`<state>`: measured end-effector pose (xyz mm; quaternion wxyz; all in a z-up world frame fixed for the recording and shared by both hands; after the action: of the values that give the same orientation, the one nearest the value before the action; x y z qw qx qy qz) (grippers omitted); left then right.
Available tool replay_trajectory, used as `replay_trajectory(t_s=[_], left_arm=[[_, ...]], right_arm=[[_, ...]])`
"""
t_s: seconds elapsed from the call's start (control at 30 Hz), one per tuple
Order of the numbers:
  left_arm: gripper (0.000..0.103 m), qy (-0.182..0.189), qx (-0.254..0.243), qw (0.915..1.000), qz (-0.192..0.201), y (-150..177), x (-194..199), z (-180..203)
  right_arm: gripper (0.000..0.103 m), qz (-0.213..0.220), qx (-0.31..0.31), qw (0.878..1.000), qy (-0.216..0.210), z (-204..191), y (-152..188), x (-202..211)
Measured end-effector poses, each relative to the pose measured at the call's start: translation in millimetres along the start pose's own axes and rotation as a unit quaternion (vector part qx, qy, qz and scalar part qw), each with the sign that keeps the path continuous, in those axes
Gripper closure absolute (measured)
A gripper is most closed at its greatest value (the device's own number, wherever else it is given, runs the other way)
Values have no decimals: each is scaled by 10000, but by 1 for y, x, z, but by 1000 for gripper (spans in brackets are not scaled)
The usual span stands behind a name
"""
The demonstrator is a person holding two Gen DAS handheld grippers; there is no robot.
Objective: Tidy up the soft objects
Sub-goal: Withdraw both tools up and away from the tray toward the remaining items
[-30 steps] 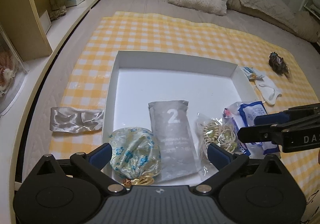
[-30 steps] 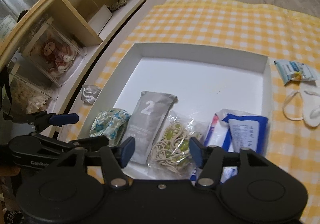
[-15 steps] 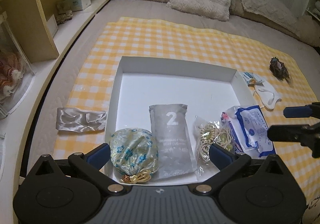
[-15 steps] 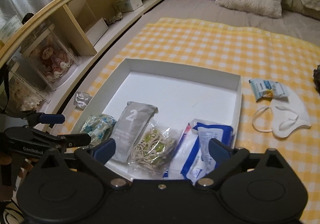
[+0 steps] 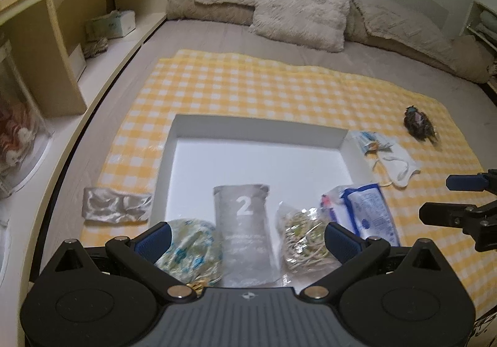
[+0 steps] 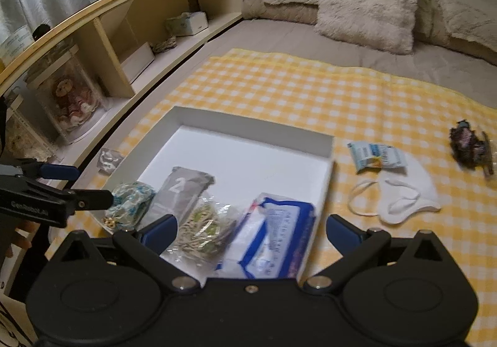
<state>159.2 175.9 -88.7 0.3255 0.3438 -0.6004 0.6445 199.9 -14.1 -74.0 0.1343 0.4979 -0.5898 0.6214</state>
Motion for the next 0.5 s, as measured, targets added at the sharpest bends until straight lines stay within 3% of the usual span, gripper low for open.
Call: replay_trajectory(t_s=[0.5], left_arm=[[0,294,-283,9974,592,-46,9,87]], right_arm=[[0,640,-806,9935,479,97,-3,56]])
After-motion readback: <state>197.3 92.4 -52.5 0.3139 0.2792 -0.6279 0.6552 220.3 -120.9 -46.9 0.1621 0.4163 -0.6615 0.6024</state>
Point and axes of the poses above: each gripper's, at about its wrist camera, not at the fingertips, and x roughly against the way its jaws point, z to its right, y to its underside, the point moved 10 cm from there along -x, roughly the way its jaws point, and after that the axes turned 4 degrees about -z, right-handed, at the moved point
